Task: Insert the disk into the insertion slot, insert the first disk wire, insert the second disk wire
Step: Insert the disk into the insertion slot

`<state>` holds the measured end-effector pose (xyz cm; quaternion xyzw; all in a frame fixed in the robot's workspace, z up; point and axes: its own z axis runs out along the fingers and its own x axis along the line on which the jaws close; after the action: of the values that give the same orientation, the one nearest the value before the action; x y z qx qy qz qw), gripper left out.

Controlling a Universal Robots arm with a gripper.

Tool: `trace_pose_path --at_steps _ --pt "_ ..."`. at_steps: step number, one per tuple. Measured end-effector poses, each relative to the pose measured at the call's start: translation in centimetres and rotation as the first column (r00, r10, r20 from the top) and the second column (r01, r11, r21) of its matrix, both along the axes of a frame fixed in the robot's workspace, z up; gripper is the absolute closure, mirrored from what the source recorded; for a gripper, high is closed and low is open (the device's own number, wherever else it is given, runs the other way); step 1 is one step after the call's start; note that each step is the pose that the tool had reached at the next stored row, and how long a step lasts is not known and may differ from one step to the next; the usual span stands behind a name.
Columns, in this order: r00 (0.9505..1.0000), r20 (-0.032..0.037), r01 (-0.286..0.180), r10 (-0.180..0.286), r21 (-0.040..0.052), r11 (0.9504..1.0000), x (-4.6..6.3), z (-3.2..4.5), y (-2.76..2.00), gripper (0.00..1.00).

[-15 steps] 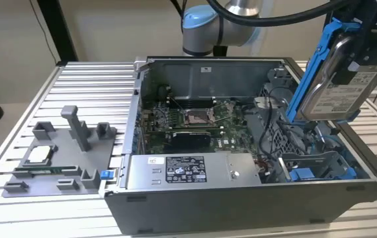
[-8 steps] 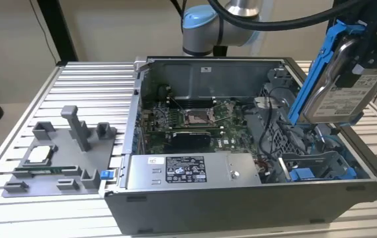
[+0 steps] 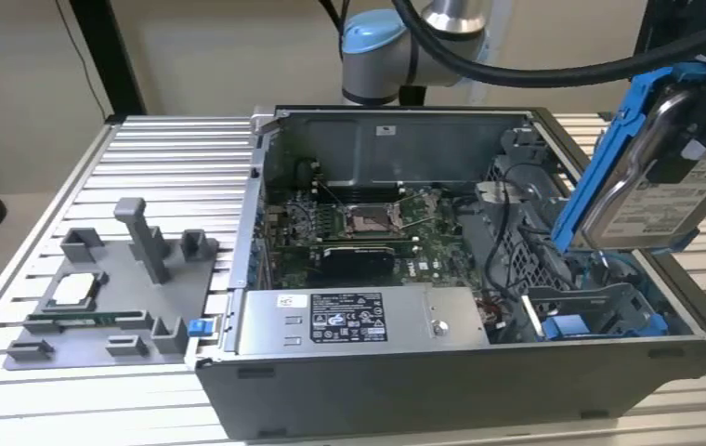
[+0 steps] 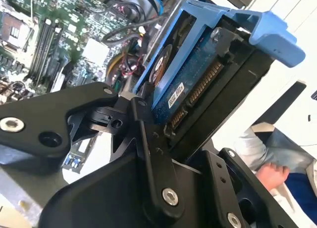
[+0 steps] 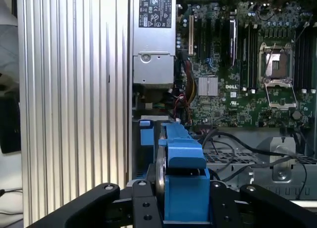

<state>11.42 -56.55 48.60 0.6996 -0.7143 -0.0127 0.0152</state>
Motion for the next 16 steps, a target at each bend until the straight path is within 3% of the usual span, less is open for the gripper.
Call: trace_pose_path --at_steps 2,7,16 --pt "1.0000 0.0000 0.001 -0.001 0.0001 1.0000 0.0 -0.23 -0.50 1.00" --pt "1.0000 0.0000 0.002 -0.002 0.0002 1.0000 0.0 -1.13 -1.07 1.00" --pt "1.0000 0.0000 0.002 -0.002 0.0002 1.0000 0.0 -2.77 -1.27 1.00"
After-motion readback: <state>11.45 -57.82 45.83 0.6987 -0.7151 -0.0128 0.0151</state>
